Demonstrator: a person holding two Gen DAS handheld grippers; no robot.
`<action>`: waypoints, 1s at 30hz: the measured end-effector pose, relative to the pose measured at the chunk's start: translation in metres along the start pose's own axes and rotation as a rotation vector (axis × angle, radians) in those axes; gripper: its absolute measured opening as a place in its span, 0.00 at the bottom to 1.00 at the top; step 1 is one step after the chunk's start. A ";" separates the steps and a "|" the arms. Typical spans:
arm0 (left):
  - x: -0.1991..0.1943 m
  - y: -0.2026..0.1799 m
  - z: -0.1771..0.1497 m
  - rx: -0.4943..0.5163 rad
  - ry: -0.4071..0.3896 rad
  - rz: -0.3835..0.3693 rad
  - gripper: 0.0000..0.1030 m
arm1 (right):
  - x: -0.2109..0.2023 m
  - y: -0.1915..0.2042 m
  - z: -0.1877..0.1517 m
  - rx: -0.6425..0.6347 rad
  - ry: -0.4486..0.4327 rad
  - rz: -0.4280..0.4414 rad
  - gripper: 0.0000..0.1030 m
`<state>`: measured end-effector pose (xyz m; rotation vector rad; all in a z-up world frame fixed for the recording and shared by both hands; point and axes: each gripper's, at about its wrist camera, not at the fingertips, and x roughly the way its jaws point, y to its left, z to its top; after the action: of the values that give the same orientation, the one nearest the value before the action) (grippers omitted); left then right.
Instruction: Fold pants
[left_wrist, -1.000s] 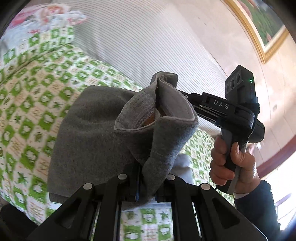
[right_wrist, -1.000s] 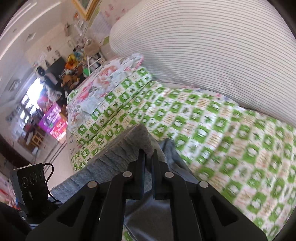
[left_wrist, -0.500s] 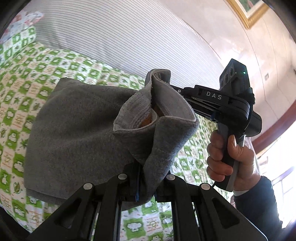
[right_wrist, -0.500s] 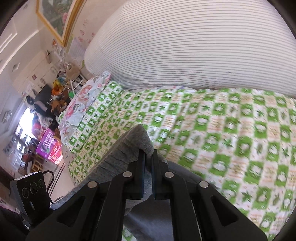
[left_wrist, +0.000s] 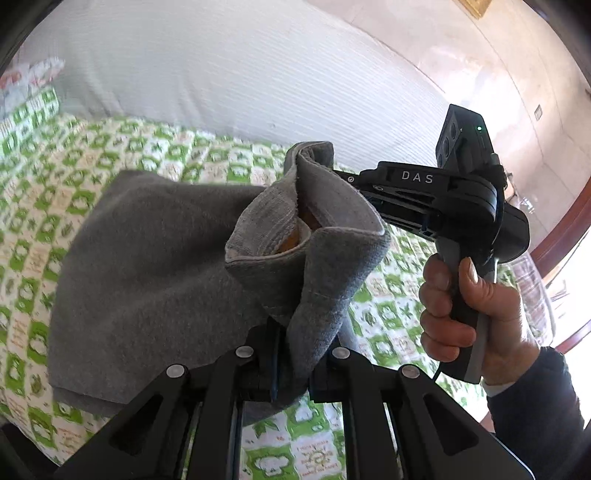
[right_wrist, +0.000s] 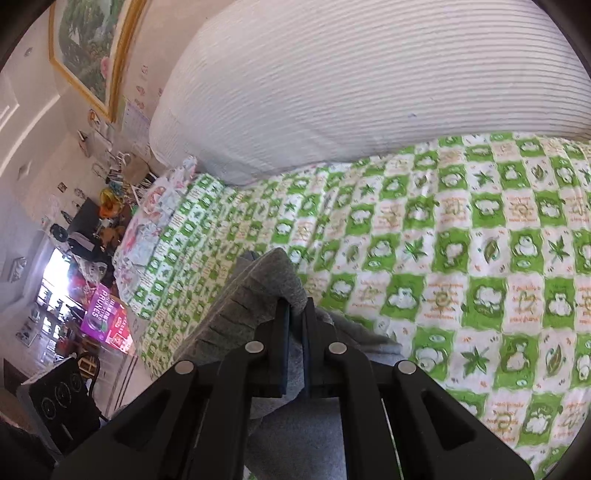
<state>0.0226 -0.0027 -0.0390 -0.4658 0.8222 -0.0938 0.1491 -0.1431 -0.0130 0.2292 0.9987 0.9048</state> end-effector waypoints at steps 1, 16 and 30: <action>-0.004 -0.001 0.000 0.006 -0.011 0.009 0.09 | 0.000 0.001 0.001 -0.002 -0.012 0.012 0.06; 0.016 -0.025 -0.013 0.118 0.088 0.055 0.39 | -0.012 -0.041 -0.021 0.086 0.042 -0.082 0.21; -0.014 -0.006 -0.015 0.066 0.112 -0.020 0.56 | -0.070 -0.030 -0.036 0.112 -0.059 -0.304 0.36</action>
<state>0.0028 -0.0098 -0.0359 -0.4095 0.9211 -0.1665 0.1210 -0.2222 -0.0058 0.1909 0.9983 0.5637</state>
